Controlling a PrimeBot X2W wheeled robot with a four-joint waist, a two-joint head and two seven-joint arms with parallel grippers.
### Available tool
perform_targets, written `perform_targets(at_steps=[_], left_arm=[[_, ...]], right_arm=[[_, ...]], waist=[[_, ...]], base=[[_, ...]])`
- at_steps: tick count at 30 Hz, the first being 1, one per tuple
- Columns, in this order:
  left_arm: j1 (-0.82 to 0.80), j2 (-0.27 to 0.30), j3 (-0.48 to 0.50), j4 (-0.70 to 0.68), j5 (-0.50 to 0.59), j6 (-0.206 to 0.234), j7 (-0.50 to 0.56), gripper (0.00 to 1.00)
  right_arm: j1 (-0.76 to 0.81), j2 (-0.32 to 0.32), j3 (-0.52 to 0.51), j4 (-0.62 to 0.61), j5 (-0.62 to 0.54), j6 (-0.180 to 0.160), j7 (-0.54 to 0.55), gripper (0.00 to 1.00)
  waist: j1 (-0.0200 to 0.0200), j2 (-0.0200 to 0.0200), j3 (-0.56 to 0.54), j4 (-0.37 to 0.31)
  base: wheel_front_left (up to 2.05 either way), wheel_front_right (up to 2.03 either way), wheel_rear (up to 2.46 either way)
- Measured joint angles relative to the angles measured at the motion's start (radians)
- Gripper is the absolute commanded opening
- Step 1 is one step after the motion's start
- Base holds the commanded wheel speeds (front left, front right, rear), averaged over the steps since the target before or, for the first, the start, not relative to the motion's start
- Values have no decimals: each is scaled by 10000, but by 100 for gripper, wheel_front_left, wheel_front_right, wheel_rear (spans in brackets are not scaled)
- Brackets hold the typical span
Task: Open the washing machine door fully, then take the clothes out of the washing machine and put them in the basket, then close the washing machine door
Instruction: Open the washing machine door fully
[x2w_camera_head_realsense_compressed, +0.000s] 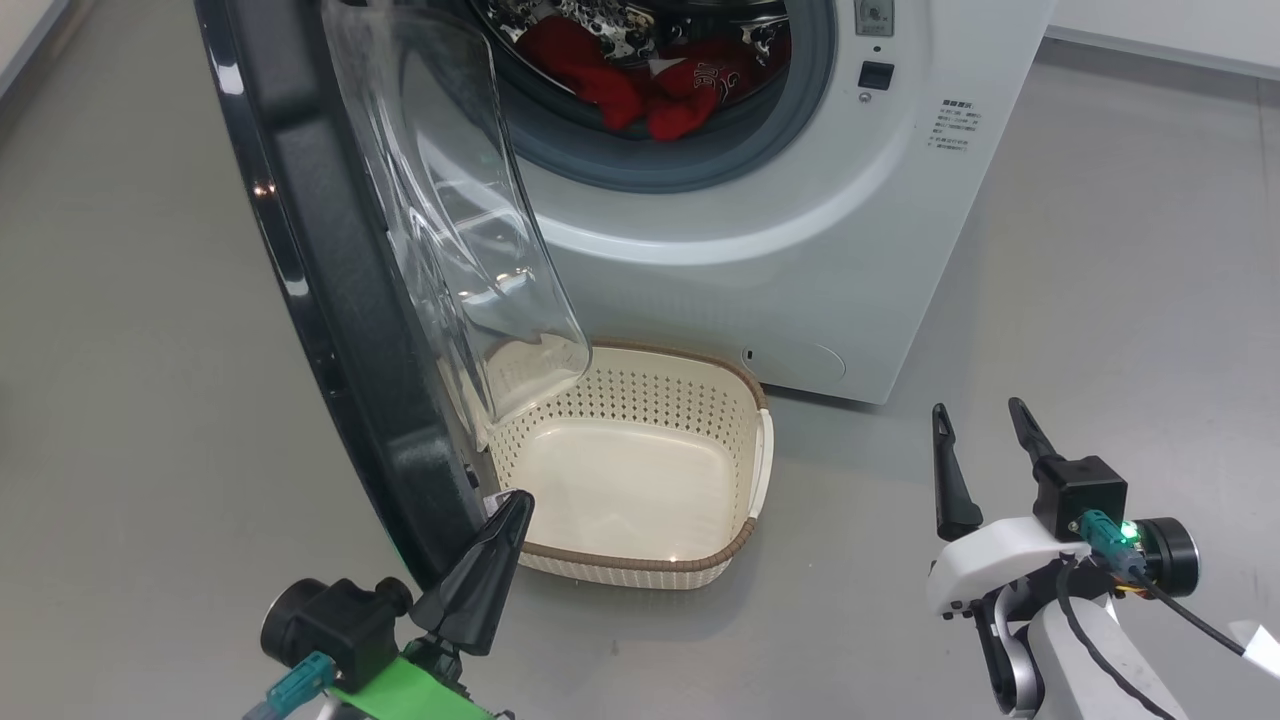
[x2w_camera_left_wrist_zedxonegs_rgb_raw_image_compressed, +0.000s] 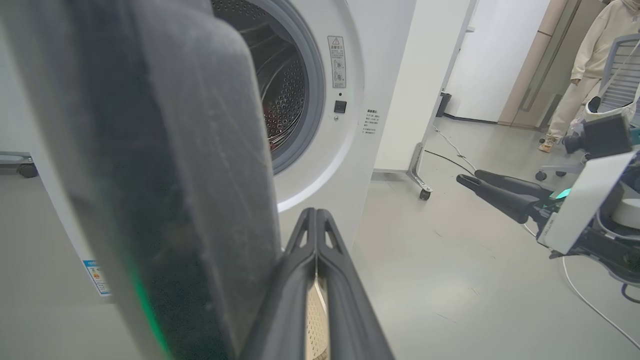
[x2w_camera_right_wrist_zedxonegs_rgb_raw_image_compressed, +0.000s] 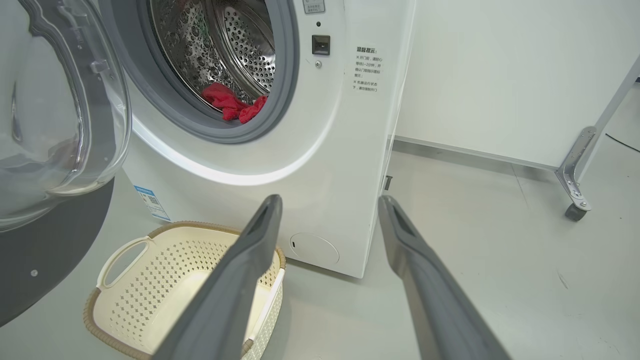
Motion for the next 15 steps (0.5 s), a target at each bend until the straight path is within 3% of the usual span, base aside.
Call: perform_targets(at_steps=[11,15], left_arm=[[15,-351,633,364,-84,59,0,0],[26,-263,1241,529,-84,351,0,0]], right_arm=[[10,15,-272,54,4,4,0,100],[10,17,-278,61,4,12,0,100]], waist=[[0,0,38,437],[1,0,33,658]], base=[[0,0,0],[0,0,0]])
